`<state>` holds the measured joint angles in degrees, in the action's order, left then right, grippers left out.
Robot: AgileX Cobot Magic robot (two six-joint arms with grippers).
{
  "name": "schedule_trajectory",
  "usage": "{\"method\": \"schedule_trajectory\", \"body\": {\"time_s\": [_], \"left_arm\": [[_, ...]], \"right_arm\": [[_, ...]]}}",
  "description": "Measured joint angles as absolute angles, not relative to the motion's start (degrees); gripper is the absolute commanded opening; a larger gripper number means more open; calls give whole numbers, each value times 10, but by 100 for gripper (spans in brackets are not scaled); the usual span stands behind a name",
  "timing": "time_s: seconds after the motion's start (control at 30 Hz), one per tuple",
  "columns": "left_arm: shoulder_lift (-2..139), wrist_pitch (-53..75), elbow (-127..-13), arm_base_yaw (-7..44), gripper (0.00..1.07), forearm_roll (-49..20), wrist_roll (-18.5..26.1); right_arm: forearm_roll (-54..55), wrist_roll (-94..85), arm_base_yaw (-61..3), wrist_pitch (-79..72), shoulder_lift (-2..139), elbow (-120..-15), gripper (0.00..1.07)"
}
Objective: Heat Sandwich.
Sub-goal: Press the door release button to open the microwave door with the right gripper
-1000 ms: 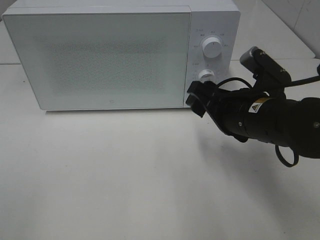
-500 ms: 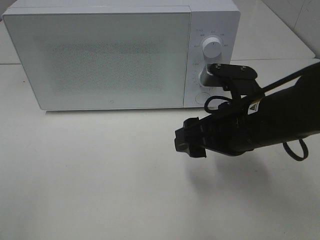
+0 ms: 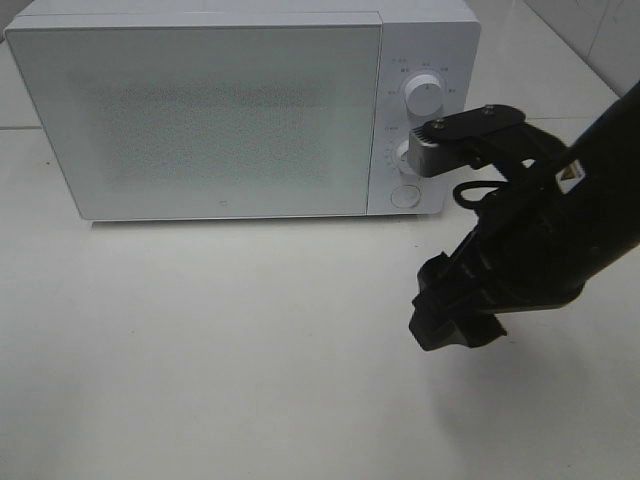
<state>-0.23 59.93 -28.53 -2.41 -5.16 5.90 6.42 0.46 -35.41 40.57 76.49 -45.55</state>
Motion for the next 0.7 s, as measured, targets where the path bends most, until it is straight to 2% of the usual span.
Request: {"method": "schedule_trajectory", "body": {"time_s": [0.7], "left_arm": [[-2, 599, -285, -24, 100, -52, 59]], "right_arm": [[22, 22, -354, 590, 501, -460, 76]]}}
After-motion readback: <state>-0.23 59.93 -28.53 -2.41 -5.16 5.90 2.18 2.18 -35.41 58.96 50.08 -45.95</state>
